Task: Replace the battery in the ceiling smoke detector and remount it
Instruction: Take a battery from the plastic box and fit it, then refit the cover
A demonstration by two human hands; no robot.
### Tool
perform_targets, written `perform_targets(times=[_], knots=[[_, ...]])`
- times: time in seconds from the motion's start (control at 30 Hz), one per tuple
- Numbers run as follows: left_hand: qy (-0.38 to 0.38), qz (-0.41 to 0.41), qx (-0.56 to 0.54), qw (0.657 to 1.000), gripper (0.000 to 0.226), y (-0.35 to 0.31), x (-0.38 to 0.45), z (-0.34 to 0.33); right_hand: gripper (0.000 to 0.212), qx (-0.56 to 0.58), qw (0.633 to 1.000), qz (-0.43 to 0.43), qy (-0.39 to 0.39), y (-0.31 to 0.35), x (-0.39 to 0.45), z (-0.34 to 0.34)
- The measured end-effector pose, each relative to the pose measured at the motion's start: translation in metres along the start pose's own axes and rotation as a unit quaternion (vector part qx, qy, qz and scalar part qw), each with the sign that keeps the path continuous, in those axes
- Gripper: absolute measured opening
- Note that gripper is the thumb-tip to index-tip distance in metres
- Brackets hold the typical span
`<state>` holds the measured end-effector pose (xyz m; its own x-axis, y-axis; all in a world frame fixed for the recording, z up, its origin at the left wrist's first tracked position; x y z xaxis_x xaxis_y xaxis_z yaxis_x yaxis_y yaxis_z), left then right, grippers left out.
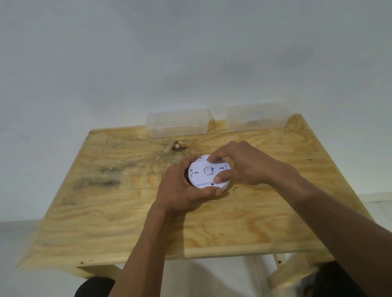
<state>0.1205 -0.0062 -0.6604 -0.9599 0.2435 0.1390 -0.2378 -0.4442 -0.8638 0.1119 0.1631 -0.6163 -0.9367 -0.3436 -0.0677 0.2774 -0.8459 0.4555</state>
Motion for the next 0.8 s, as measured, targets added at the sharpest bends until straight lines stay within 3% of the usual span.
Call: perform_targets(times=[0.3,0.53,0.8], knots=[[0.000,0.008,0.004,1.000,0.096,0.0044,0.0008,-0.0001,0.058,-0.018,1.000,0.004,0.008,0.0006,0.0019,-0.0011],[0.003,0.007,-0.001,1.000,0.091,0.0027,-0.0002,-0.0001,0.040,-0.055,0.996,0.059,0.048,0.0072,0.0051,-0.0046],[0.005,0.007,0.006,1.000,0.098,0.0037,0.0007,-0.0003,0.038,-0.081,0.993,0.065,0.055,0.0086,0.0054,-0.0050]])
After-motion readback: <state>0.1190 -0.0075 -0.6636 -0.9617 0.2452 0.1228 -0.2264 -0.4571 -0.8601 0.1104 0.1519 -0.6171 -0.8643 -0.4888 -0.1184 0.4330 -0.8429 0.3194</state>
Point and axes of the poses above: each hand's wrist, its own x-axis towards the middle knuckle, its own z-axis out of the back of the hand, y = z × x, the point moved 5 cm from there along x, towards the middle knuckle, and after that the axes turned 4 degrees about -x, right-handed, at the moved point
